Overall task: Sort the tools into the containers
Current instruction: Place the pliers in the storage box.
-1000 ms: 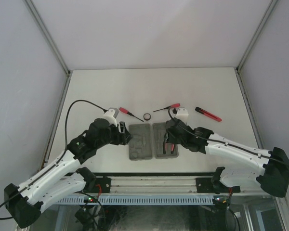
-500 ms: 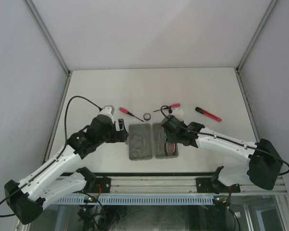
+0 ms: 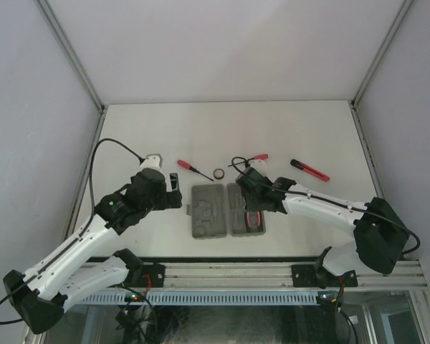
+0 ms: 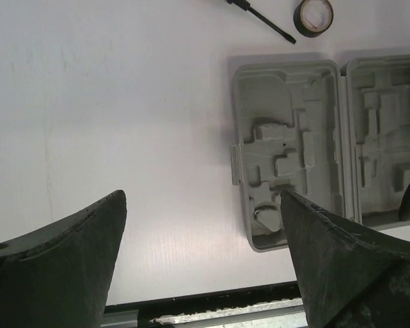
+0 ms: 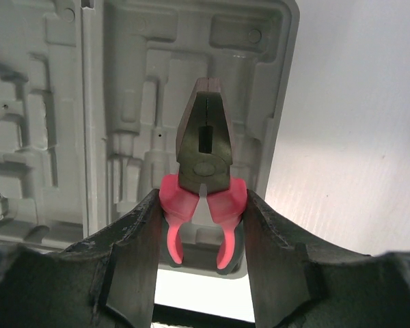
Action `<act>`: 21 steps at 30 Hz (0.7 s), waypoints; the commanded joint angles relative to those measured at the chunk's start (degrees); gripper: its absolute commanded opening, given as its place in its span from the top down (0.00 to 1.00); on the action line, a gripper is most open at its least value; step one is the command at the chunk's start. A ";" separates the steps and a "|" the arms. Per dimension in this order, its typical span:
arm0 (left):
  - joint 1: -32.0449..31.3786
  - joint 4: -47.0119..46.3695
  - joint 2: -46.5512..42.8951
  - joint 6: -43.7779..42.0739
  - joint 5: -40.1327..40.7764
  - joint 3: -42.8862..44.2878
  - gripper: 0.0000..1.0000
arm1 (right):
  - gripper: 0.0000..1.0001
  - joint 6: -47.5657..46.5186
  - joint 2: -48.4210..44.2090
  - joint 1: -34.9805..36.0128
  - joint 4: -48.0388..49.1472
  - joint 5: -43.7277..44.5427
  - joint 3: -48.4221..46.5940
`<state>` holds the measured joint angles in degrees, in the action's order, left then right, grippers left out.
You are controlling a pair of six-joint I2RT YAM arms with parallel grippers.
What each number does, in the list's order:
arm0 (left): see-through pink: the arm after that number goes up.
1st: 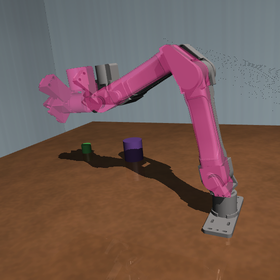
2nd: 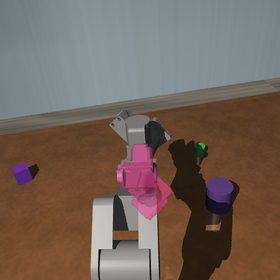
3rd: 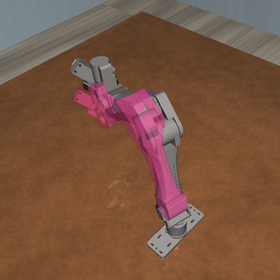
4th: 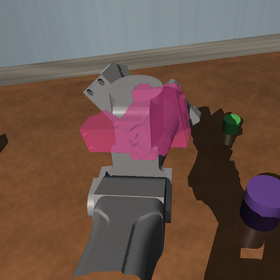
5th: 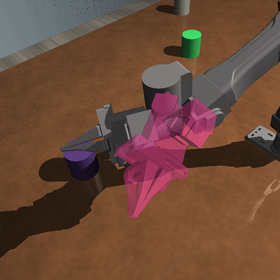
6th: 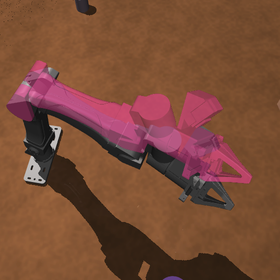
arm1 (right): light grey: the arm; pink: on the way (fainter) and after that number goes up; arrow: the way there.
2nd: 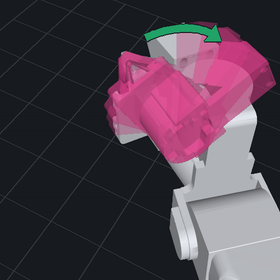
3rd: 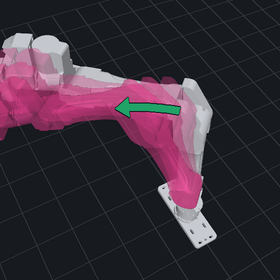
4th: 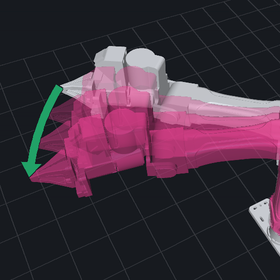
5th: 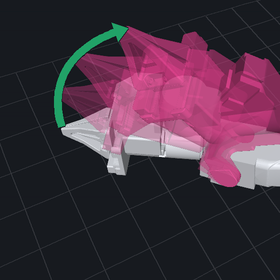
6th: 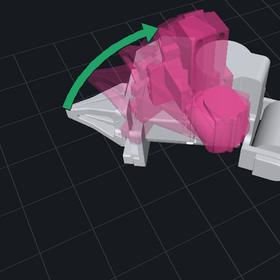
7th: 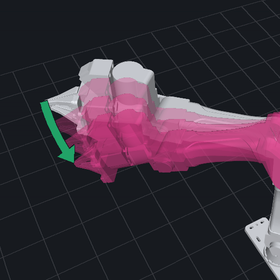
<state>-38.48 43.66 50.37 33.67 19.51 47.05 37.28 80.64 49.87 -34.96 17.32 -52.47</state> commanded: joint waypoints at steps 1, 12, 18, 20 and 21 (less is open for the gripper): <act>0.33 -2.16 -4.82 -3.32 2.48 2.12 0.03 | 1.00 -2.15 0.71 -0.98 3.47 -0.01 -3.49; 0.33 -2.10 -9.20 -6.26 2.17 0.57 0.02 | 1.00 -2.51 4.21 -1.52 3.15 -0.14 -4.04; 0.33 -2.84 -9.57 -6.41 1.35 -0.05 0.02 | 1.00 -2.00 6.97 -2.28 2.26 -0.19 -4.60; 0.33 -2.71 -9.18 -6.41 1.16 0.12 0.02 | 1.00 -1.60 8.34 -2.28 1.90 -0.14 -4.99; 0.29 -2.64 -9.00 -6.35 1.08 0.15 0.02 | 1.00 -1.45 8.93 -2.24 1.85 -0.10 -5.07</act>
<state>-38.48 42.92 40.88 28.75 20.80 46.96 35.77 87.92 47.97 -34.37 16.34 -54.54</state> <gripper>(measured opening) 0.982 0.450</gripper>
